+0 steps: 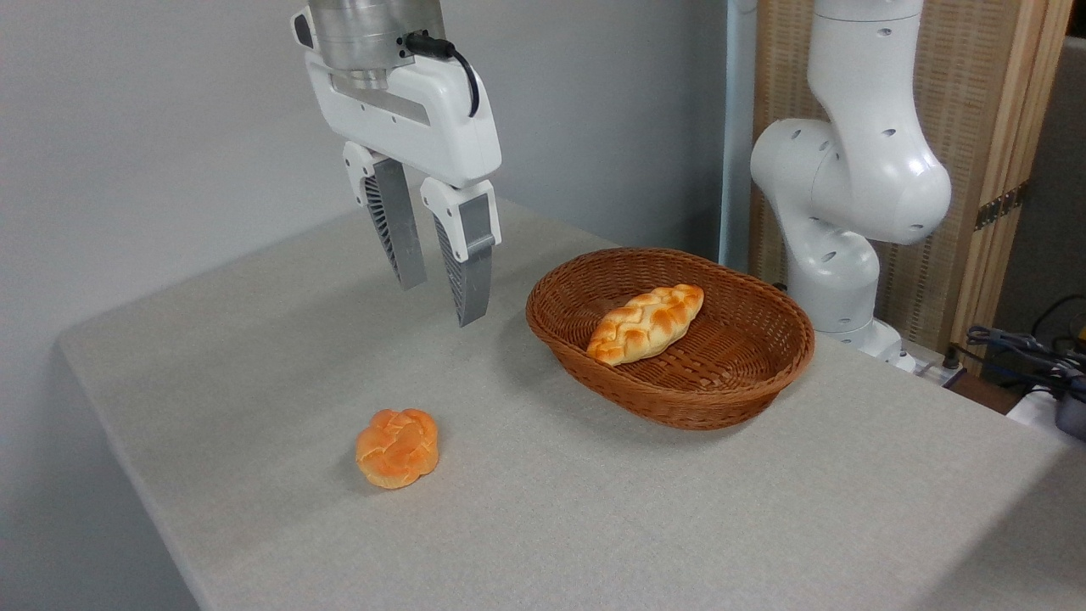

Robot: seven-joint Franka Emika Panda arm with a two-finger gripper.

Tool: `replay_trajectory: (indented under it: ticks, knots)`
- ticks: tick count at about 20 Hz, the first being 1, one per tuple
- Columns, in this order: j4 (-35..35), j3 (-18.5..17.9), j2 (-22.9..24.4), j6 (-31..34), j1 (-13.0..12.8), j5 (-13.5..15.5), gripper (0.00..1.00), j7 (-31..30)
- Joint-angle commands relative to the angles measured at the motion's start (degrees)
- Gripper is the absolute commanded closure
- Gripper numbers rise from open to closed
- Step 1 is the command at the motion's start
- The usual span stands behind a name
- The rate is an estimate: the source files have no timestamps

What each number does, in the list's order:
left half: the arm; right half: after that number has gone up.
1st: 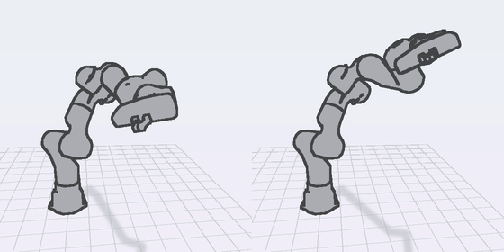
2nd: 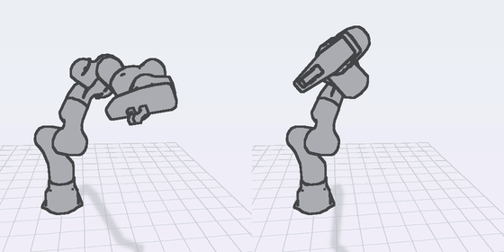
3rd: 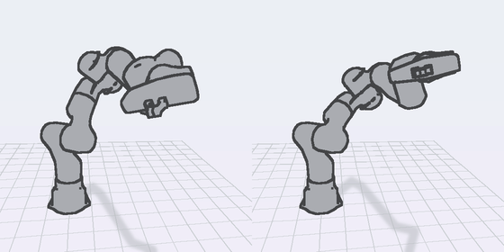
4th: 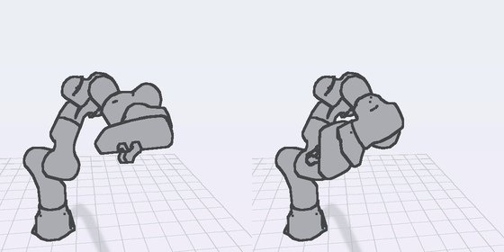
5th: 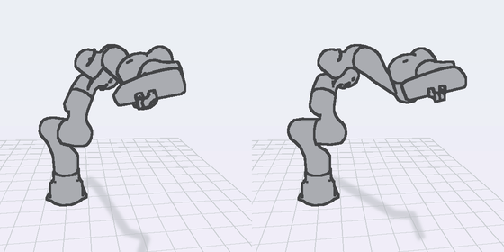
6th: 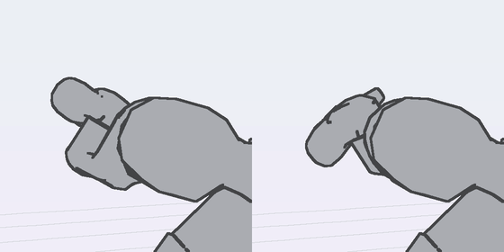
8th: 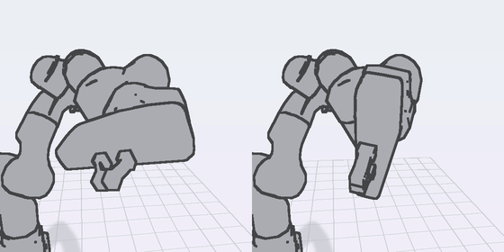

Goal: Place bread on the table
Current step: 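Move the open gripper toward the wicker basket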

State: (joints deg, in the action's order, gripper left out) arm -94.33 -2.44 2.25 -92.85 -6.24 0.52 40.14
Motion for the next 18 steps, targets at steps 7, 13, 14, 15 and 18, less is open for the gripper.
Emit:
replay_trajectory:
  ticks: [7,13,14,15,18]
  knots:
    - [0.8,-0.2,-0.1,2.1,0.2,0.0,0.00,-0.3]
    - [0.0,-0.2,0.5,2.4,0.4,0.0,0.00,-0.2]
    - [-0.8,-0.2,1.3,2.4,0.7,0.0,0.00,-0.2]
    - [-2.2,0.2,2.1,2.4,1.1,-0.1,0.00,-0.2]
    - [-7.8,0.4,6.5,2.3,1.8,-0.1,0.00,0.3]
